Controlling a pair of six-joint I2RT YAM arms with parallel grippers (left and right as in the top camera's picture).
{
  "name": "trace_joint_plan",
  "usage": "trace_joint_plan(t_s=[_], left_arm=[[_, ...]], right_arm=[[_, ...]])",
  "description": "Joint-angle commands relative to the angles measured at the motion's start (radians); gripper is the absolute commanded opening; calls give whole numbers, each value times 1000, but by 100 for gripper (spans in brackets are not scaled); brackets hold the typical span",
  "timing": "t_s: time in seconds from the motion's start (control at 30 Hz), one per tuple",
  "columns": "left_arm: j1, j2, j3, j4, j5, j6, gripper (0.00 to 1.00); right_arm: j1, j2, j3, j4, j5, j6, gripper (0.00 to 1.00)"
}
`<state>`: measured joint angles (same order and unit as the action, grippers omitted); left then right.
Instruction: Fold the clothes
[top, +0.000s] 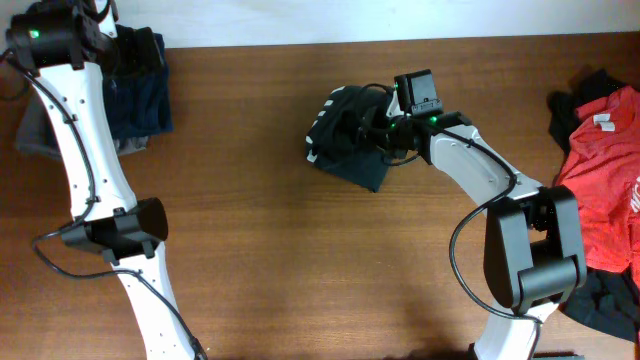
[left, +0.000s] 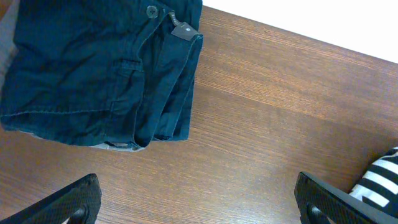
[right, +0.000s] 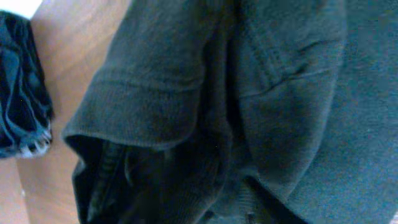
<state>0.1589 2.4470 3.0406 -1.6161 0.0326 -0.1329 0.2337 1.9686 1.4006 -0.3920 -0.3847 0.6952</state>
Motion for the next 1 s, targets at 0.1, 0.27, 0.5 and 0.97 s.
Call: trace_joint_plan(t_s=[0.1,0.27,0.5,0.97], left_arm=[[-3,-3,3,-2,-3,-13,99],[-3,-3,3,-11,-3,-12,99],[-3,-3,3,-12,-3,-12,99],[-3,-3,3,-13,-3,-12,99]], right_arm=[[2,19,17,3,65,-3,4],[-18,18,59,-35,65,-39,4],[-26,18,293,-386,326,-156,4],[-27,45,324,-606,476,-220,4]])
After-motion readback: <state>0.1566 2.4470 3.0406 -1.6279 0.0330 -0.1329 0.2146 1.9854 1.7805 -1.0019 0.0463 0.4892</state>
